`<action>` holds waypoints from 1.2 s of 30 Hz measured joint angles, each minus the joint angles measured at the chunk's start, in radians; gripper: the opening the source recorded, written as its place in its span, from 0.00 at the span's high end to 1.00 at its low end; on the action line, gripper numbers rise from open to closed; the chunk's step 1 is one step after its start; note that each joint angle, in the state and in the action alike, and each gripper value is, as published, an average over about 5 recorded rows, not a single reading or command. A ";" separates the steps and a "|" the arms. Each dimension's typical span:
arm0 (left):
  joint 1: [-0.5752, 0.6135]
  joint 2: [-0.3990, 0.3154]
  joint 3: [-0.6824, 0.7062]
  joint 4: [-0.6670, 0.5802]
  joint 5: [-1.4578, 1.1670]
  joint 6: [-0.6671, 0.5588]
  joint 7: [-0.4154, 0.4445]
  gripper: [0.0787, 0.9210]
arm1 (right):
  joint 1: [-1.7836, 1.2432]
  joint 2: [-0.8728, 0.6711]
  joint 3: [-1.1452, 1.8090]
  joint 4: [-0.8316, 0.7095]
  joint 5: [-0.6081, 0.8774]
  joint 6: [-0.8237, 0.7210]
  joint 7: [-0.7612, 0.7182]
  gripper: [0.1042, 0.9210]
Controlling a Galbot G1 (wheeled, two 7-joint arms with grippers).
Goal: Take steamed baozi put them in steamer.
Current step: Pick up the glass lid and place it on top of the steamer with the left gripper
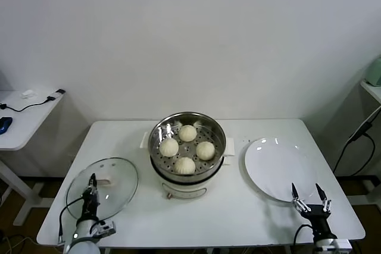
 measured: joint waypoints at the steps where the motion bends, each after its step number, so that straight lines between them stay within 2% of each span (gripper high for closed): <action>1: 0.003 0.002 -0.004 -0.010 -0.006 -0.001 0.003 0.93 | 0.000 0.000 0.000 0.001 0.000 0.000 0.000 0.12; 6: 0.024 0.022 -0.024 -0.084 -0.041 0.003 0.033 0.93 | 0.000 0.001 0.007 0.012 -0.006 -0.008 0.006 0.12; 11: 0.046 0.065 -0.038 -0.198 -0.095 0.038 0.096 0.93 | 0.005 0.004 0.015 0.024 -0.024 -0.027 0.013 0.12; 20: 0.023 0.183 -0.022 -0.430 -0.207 0.172 0.254 0.93 | 0.002 0.016 0.020 0.047 -0.066 -0.069 0.016 0.12; 24: -0.002 0.213 0.012 -0.520 -0.228 0.248 0.311 0.93 | -0.005 0.022 0.025 0.061 -0.086 -0.087 0.017 0.12; 30: -0.060 0.220 0.124 -0.600 -0.193 0.368 0.382 0.93 | -0.006 0.036 0.026 0.083 -0.114 -0.105 0.014 0.12; 36: -0.137 0.177 0.276 -0.629 -0.087 0.462 0.461 0.93 | -0.005 0.053 0.026 0.089 -0.135 -0.108 0.009 0.12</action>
